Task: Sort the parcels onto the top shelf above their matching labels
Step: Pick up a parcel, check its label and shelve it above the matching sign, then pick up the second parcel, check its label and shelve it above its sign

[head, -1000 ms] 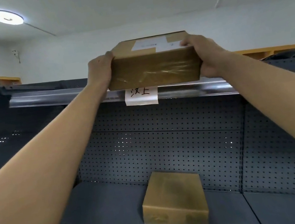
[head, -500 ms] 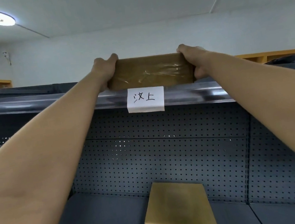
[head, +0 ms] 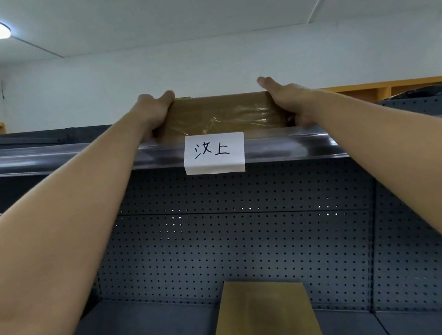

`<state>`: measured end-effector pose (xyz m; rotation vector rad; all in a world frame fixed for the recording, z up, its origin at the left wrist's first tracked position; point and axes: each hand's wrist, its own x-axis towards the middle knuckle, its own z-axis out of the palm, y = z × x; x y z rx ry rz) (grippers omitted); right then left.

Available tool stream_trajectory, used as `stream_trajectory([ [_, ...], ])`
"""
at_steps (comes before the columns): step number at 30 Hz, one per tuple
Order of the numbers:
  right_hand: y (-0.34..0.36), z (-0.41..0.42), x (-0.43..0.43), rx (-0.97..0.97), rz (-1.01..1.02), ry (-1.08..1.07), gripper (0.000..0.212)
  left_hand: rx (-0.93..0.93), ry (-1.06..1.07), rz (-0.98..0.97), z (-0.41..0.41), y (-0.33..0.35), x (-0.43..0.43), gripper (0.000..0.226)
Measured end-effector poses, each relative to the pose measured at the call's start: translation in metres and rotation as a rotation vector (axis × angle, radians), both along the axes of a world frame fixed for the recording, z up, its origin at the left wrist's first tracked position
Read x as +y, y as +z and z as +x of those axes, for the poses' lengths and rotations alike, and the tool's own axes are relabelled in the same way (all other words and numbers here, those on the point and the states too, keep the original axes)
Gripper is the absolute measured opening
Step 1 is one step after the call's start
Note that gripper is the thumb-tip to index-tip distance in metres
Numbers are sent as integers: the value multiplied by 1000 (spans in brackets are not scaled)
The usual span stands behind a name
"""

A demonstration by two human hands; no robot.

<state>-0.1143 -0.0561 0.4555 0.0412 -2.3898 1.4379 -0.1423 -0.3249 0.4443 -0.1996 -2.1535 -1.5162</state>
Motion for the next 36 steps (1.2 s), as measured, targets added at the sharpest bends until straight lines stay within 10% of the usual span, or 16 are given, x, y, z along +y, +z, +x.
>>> stream_trajectory([
  [7, -6, 28, 3, 276, 156, -173, 70, 240, 324, -183, 18, -8, 6, 53],
  [17, -122, 138, 30, 828, 463, -149, 32, 726, 220, -99, 136, -115, 19, 30],
  [24, -278, 169, 59, 579, 555, -87, 25, 605, 124, -309, 163, -276, 42, 23],
  [36, -459, 148, 85, -98, 526, -19, 35, -146, -14, -602, 126, -460, 68, 38],
])
